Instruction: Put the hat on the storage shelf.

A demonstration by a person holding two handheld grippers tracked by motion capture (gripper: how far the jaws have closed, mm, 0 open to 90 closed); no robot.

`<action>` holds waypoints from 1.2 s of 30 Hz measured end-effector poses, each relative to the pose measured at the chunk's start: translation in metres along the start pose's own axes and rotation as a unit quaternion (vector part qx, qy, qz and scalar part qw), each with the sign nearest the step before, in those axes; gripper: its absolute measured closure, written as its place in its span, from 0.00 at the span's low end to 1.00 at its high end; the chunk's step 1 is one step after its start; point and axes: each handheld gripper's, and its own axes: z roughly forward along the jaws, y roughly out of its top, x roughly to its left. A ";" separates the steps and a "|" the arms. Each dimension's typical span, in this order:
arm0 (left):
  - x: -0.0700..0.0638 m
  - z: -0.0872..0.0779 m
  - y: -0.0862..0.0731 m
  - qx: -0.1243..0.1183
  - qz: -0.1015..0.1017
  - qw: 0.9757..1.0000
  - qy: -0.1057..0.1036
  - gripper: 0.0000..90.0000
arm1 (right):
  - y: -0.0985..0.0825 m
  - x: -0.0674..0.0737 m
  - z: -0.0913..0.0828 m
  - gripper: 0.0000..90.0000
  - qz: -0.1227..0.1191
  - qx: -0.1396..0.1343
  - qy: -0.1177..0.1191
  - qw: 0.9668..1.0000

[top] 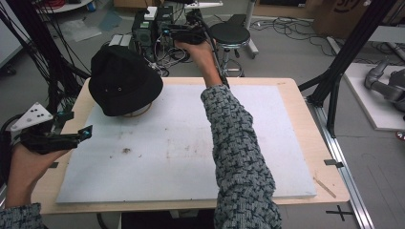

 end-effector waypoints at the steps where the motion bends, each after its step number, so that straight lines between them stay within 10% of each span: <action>1: 0.000 0.001 0.001 0.000 0.002 1.000 -0.001 0.22 | -0.002 -0.003 -0.005 0.66 0.000 0.000 -0.004 1.000; 16: -0.005 0.017 0.008 0.001 0.011 1.000 -0.015 0.22 | -0.025 -0.026 -0.069 0.54 0.010 -0.010 -0.038 0.999; 36: -0.008 0.036 0.019 -0.001 0.017 0.999 -0.029 0.22 | -0.058 -0.024 -0.171 0.26 0.016 -0.013 -0.076 0.997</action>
